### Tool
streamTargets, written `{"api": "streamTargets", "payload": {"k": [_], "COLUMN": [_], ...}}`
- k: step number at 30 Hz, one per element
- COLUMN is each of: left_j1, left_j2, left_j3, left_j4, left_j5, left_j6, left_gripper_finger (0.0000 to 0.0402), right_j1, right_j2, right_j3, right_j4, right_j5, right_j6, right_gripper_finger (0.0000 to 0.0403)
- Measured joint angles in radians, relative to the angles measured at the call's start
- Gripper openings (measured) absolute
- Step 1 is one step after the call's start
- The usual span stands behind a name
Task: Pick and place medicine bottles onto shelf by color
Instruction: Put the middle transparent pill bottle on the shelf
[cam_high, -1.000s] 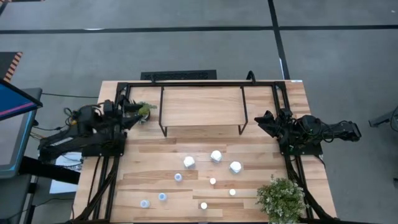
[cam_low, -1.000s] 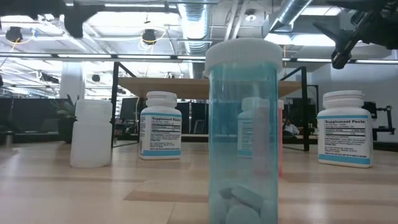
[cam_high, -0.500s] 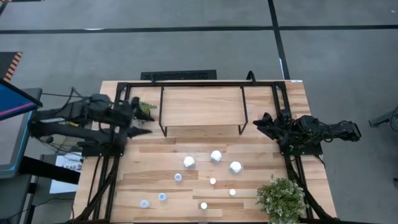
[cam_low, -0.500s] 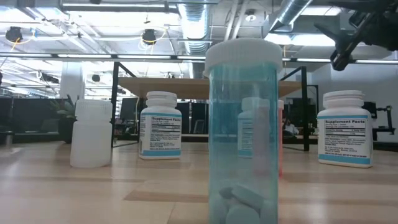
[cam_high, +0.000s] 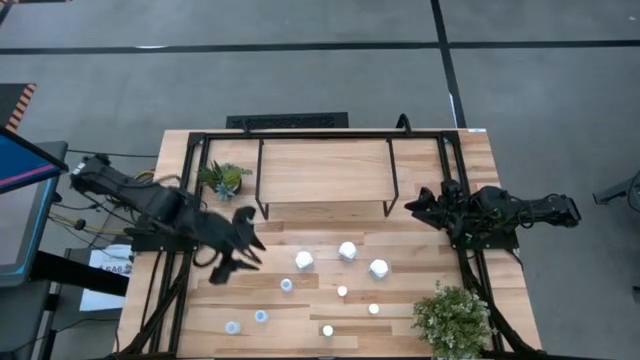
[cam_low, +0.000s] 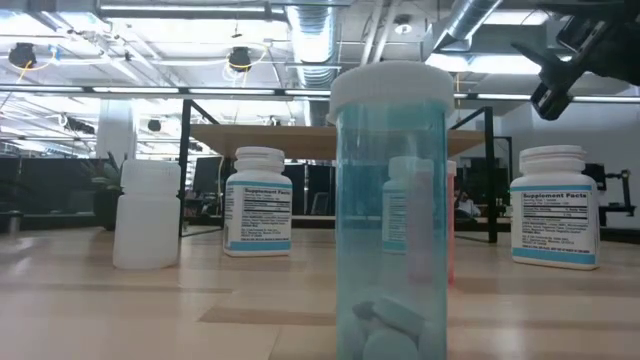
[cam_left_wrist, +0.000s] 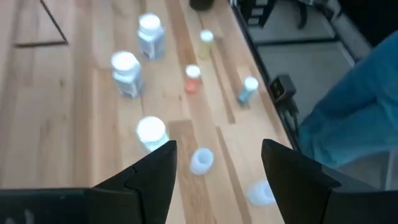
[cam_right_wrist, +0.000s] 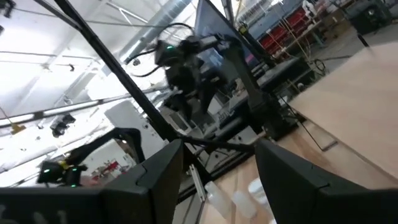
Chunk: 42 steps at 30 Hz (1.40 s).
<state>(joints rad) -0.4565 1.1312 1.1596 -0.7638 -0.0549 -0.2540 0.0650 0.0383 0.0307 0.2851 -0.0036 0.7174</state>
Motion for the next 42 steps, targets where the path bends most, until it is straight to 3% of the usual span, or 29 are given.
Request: {"api": "streamTargets", "payload": {"k": [5, 17, 30, 35, 42], "left_j1": [-0.092, -0.215, -0.298, -0.304, -0.332], "left_j2": [0.121, 0.353, 0.504, 0.508, 0.526], "left_j3": [0.009, 0.009, 0.009, 0.008, 0.007], "left_j4": [-0.003, 0.028, 0.030, 0.041, 0.058], "left_j5": [-0.048, -0.010, -0.011, -0.066, -0.069], "left_j6": [-0.063, -0.125, -0.217, -0.238, -0.230], "left_gripper_finger": [0.0222, 0.0222, 0.0222, 0.0222, 0.0222], "right_j1": [0.000, 0.000, 0.000, 0.000, 0.000], "right_j2": [0.000, 0.000, 0.000, 0.000, 0.000], "right_j3": [0.000, 0.000, 0.000, 0.000, 0.000], "right_j4": [-0.038, -0.082, -0.188, -0.188, -0.189], "right_j5": [0.000, 0.000, 0.000, 0.000, 0.000], "right_j6": [0.000, -0.011, -0.010, -0.010, -0.010], "right_gripper_finger": [0.0225, 0.0225, 0.0225, 0.0225, 0.0225]}}
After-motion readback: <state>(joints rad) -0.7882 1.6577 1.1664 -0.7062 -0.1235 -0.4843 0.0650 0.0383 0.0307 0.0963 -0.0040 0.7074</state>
